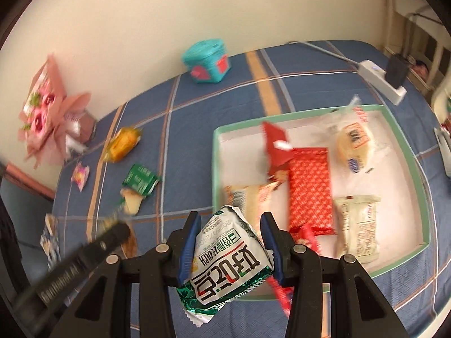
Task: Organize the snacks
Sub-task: 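Carry both packs into the white tray and open both tools, then move both tools back over the remaining snacks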
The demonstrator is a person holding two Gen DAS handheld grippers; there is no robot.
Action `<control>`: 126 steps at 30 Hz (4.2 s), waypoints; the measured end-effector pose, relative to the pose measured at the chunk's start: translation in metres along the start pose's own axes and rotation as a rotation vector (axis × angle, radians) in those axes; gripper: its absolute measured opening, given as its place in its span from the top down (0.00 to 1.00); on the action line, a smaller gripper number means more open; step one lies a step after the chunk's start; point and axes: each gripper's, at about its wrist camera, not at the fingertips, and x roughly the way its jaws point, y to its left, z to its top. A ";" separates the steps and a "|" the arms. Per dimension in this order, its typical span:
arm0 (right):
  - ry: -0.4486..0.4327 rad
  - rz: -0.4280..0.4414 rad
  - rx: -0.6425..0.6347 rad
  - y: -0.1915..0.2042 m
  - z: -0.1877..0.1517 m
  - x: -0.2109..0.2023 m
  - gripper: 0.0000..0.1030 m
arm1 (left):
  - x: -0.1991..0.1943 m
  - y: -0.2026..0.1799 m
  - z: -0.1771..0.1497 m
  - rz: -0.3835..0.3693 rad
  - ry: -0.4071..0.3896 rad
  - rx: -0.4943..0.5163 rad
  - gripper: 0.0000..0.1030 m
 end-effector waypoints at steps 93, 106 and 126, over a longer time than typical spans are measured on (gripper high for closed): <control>-0.073 -0.115 0.134 -0.104 0.029 -0.001 0.00 | 0.050 -0.054 0.007 -0.001 0.008 0.093 0.03; -0.069 -0.130 0.054 -0.061 0.003 -0.010 0.00 | 0.013 0.030 -0.019 0.034 -0.032 -0.107 0.03; -0.173 -0.107 0.009 -0.047 0.046 0.000 0.00 | 0.030 0.087 0.049 0.096 -0.087 -0.286 0.04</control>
